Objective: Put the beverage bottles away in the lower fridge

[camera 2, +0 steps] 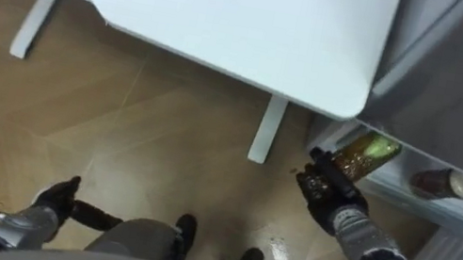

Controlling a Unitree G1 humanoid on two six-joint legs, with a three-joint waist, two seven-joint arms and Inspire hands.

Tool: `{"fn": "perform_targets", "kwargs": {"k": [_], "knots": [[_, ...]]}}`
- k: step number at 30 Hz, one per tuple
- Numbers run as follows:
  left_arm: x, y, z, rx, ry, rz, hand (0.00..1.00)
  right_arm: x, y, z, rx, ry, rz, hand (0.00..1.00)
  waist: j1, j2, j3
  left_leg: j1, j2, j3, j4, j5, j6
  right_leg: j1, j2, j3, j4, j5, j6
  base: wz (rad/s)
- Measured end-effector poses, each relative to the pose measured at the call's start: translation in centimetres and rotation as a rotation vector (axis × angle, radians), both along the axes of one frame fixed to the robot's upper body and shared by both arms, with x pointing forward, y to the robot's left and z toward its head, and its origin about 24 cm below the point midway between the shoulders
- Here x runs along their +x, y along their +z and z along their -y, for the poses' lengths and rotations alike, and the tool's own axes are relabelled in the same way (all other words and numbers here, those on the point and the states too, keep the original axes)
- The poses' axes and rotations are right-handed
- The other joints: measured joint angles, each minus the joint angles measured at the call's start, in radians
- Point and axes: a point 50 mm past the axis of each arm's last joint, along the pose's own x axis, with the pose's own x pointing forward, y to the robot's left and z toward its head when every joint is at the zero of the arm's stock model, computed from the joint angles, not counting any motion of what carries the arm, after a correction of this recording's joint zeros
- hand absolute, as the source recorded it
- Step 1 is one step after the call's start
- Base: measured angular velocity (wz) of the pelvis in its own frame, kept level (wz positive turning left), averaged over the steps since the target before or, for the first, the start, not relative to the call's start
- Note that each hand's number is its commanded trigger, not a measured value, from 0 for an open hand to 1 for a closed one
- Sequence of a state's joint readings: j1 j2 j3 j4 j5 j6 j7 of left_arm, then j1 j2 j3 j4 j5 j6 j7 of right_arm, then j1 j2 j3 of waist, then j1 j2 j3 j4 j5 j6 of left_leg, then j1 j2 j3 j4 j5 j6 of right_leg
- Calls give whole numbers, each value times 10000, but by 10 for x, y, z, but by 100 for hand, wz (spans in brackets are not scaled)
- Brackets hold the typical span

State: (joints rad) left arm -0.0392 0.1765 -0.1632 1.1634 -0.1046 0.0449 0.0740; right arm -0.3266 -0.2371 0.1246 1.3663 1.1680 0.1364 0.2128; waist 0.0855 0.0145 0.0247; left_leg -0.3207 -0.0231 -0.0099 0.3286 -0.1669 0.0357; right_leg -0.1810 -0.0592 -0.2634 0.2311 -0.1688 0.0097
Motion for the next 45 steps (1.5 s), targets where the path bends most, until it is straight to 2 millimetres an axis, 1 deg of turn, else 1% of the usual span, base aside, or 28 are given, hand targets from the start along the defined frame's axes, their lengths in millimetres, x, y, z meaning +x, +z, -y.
{"fn": "perform_targets", "kwargs": {"k": [1, 2, 3, 4, 6, 7, 8, 10, 12, 13, 14, 15, 16, 17, 18, 19, 21, 22, 24, 26, 27, 29, 32, 35, 39, 42, 45], "knots": [[1, 0, -1, 15, 0, -20, 0, 3, 2, 2, -68, -13, 46, 100, 5, -4, 11, -86, -10, 3, -4, 26, 10, -129, -20, 9, 83, -8, 3, 0], [2, 0, -1, 20, -11, -35, 0, 9, 6, 6, -104, -186, 172, 100, 30, -23, 51, -262, -35, 19, -3, 84, 29, -359, -64, 17, 204, -24, 8, -3], [5, 1, -2, 27, -62, 5, 0, 15, 11, 9, -208, -245, 304, 100, 45, -73, 122, -438, -52, 61, 1, 139, 52, -622, -104, 72, 360, -41, 9, -7], [6, 2, -2, 36, -91, 26, 0, 19, 13, 10, -254, -244, 375, 100, 53, -107, 153, -543, -54, 75, 7, 166, 60, -775, -116, 123, 439, -41, 9, -8], [10, 4, -7, 130, -171, 131, 0, 33, 22, 12, -350, -270, 676, 100, 60, -224, 243, -1081, -69, 103, 131, 264, 81, -1387, -169, 151, 763, -52, -8, -2], [12, 5, -8, 168, -194, 161, 0, 36, 24, 13, -391, -286, 725, 100, 63, -269, 273, -1215, -68, 139, 174, 287, 92, -1558, -195, 160, 885, -62, -19, 0], [13, 6, -10, 267, -314, 168, 0, 42, 28, 15, -481, -370, 804, 100, 77, -338, 315, -1479, -68, 180, 284, 322, 114, -1917, -277, 174, 1206, -128, -33, 0], [18, 8, -13, 368, -368, 222, 0, 50, 35, 17, -640, -479, 899, 100, 129, -386, 343, -1997, -78, 203, 632, 311, 128, -2545, -391, 265, 1784, -292, -31, 0], [24, 10, -14, 540, -325, 388, 0, 57, 41, 21, -496, -971, 1058, 100, 291, -431, 371, -2651, -121, 298, 1188, 234, 181, -3347, -526, 415, 2643, -525, -43, 0], [24, 10, -15, 586, -315, 395, 0, 57, 41, 21, -433, -1107, 1090, 100, 294, -444, 372, -2816, -157, 288, 1337, 203, 190, -3539, -592, 416, 2867, -612, -41, 8], [24, 11, -17, 668, -312, 385, 0, 59, 44, 23, -382, -1267, 1165, 100, 296, -443, 372, -3157, -245, 230, 1646, 157, 200, -3907, -703, 421, 3326, -786, -55, 16], [23, 11, -20, 872, -343, 333, 0, 61, 46, 25, -297, -1446, 1206, 100, 286, -460, 371, -3498, -284, 240, 1918, 127, 210, -4280, -792, 422, 3724, -909, -85, 18], [22, 11, -21, 974, -369, 282, 0, 62, 47, 26, -255, -1540, 1232, 100, 291, -473, 369, -3677, -322, 237, 2018, 118, 207, -4464, -818, 444, 3904, -963, -92, 13], [20, 12, -24, 1179, -372, 170, 0, 66, 51, 28, -193, -1678, 1290, 100, 285, -542, 356, -3981, -422, 224, 2224, 113, 201, -4841, -893, 528, 4227, -1092, -106, 9], [18, 12, -27, 1369, -361, 78, 0, 69, 55, 31, -48, -1977, 1395, 100, 284, -620, 352, -4251, -452, 235, 2452, 111, 200, -5162, -972, 614, 4563, -1209, -120, 10], [18, 12, -28, 1450, -360, 48, 0, 70, 57, 33, 29, -2192, 1458, 100, 285, -621, 349, -4386, -460, 239, 2579, 107, 196, -5274, -994, 639, 4690, -1238, -133, 9], [18, 13, -31, 1649, -292, 62, 0, 78, 68, 43, 366, -3080, 1831, 100, 316, -646, 340, -4896, -431, 214, 3027, 87, 174, -5751, -1005, 619, 5103, -1299, -175, 5], [19, 13, -32, 1691, -287, 82, 0, 80, 71, 45, 409, -3246, 1926, 100, 317, -657, 340, -5019, -420, 214, 3127, 86, 172, -5866, -1003, 622, 5198, -1302, -181, 0], [23, 15, -33, 1827, -271, 242, 0, 89, 84, 54, 357, -3631, 2265, 100, 303, -682, 325, -5447, -389, 214, 3491, 56, 124, -6284, -1004, 624, 5533, -1314, -204, 0], [25, 16, -32, 1852, -290, 346, 0, 92, 90, 60, 405, -3880, 2449, 100, 331, -715, 318, -5630, -376, 237, 3674, 40, 107, -6473, -1010, 653, 5724, -1321, -215, -3], [25, 17, -32, 1879, -333, 365, 0, 93, 93, 63, 374, -3948, 2489, 100, 351, -750, 300, -5677, -368, 273, 3713, 40, 107, -6566, -1007, 677, 5790, -1320, -215, -7], [25, 18, -33, 1965, -335, 426, 0, 93, 95, 65, 540, -4225, 2535, 100, 337, -759, 290, -5752, -361, 272, 3823, 30, 96, -6640, -1007, 689, 5890, -1322, -218, -4], [27, 21, -36, 2166, -390, 651, 0, 93, 97, 69, 611, -4645, 2330, 100, 316, -810, 249, -5967, -379, 309, 3921, 43, 83, -6889, -1064, 711, 6061, -1335, -239, 0], [29, 22, -36, 2321, -350, 747, 0, 94, 100, 71, 554, -4879, 2198, 100, 320, -811, 243, -6194, -379, 341, 4015, 45, 84, -7137, -1077, 742, 6175, -1320, -238, 0], [26, 22, -38, 2426, -220, 755, 0, 96, 104, 75, 583, -5345, 2265, 100, 328, -799, 228, -6410, -383, 355, 4094, 40, 91, -7346, -1063, 776, 6255, -1315, -229, 0], [25, 22, -38, 2503, -252, 735, 0, 97, 109, 81, 694, -5835, 2333, 100, 369, -798, 228, -6490, -407, 357, 4110, 39, 94, -7434, -1072, 793, 6315, -1329, -251, 2], [24, 22, -37, 2642, -314, 725, 0, 98, 112, 83, 900, -6269, 2342, 100, 378, -797, 228, -6494, -404, 358, 4158, 27, 88, -7442, -1072, 793, 6382, -1402, -264, 0]]}}
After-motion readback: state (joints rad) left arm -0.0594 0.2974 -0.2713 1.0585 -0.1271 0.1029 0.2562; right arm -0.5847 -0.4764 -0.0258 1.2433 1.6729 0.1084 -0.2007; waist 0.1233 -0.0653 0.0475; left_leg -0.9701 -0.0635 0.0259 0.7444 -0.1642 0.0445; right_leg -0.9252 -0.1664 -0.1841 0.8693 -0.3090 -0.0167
